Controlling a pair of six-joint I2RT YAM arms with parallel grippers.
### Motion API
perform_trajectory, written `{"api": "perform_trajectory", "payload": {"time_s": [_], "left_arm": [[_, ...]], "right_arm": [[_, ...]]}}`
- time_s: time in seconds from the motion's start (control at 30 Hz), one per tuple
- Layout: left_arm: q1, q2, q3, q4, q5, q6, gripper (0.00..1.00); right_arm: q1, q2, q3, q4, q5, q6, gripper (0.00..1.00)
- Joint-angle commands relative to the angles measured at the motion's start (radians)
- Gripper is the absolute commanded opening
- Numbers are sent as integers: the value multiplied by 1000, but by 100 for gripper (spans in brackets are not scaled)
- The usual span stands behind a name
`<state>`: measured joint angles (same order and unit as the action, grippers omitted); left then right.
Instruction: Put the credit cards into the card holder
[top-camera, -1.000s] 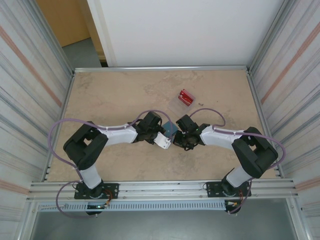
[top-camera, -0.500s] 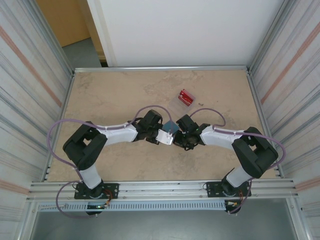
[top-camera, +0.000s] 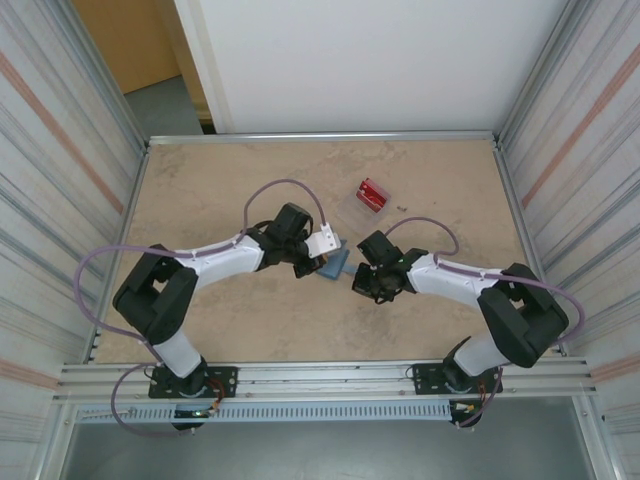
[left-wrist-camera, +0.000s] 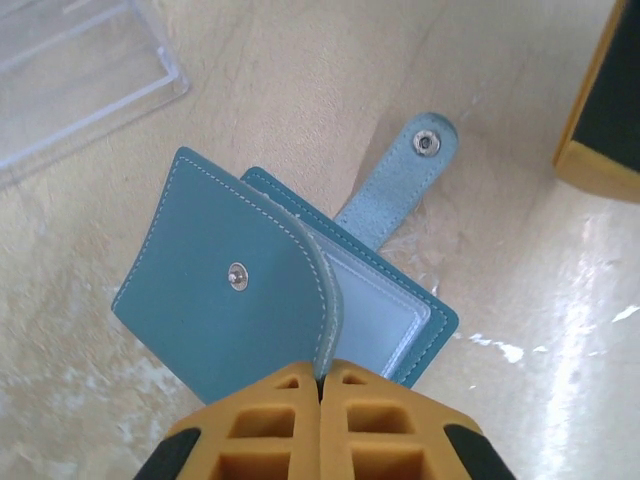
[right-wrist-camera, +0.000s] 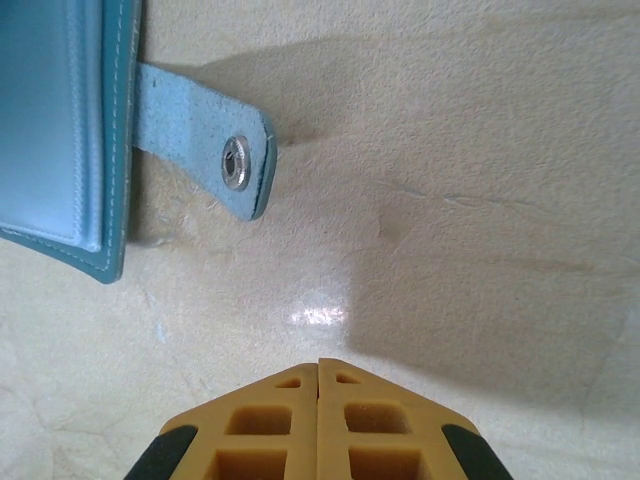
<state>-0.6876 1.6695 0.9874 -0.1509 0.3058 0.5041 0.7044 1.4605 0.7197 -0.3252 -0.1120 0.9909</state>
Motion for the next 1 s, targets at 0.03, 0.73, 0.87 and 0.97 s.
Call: {"api": "perform_trajectory", "payload": {"time_s": [0.03, 0.73, 0.87, 0.97], "left_arm": [[44, -58, -4, -31, 110, -246, 0], [277, -67, -293, 405, 394, -848, 0], [281, -64, -306, 419, 392, -872, 0], [283, -74, -319, 438, 397, -881, 0]], "right_arm": [[-6, -54, -22, -59, 36, -5, 3], [83, -96, 182, -170, 103, 10, 7], [81, -11, 240, -157, 82, 1, 6], [84, 46, 292, -158, 67, -14, 7]]}}
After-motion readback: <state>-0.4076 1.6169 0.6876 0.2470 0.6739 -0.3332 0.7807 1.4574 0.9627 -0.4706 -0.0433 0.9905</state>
